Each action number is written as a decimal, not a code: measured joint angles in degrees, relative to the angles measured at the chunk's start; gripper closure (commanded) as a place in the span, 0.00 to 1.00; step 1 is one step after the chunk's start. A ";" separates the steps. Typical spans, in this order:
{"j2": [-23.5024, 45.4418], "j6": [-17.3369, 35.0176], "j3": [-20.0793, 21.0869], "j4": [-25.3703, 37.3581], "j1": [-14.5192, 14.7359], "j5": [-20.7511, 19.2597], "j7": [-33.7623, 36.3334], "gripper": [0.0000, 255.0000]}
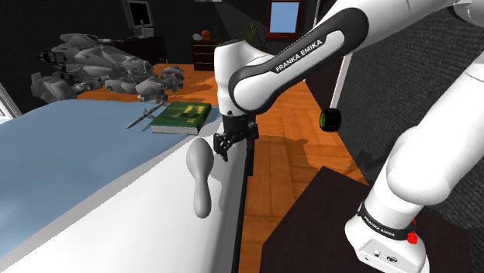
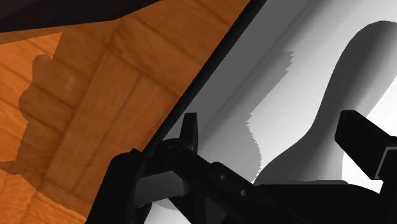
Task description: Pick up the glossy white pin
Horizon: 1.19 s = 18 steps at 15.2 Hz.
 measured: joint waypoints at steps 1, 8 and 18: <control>2.64 1.44 0.80 1.21 -0.17 -1.23 2.32 0.00; 19.87 7.59 2.49 11.12 1.23 -12.12 18.89 0.00; 35.37 10.61 -1.25 22.35 6.04 -21.34 30.57 0.00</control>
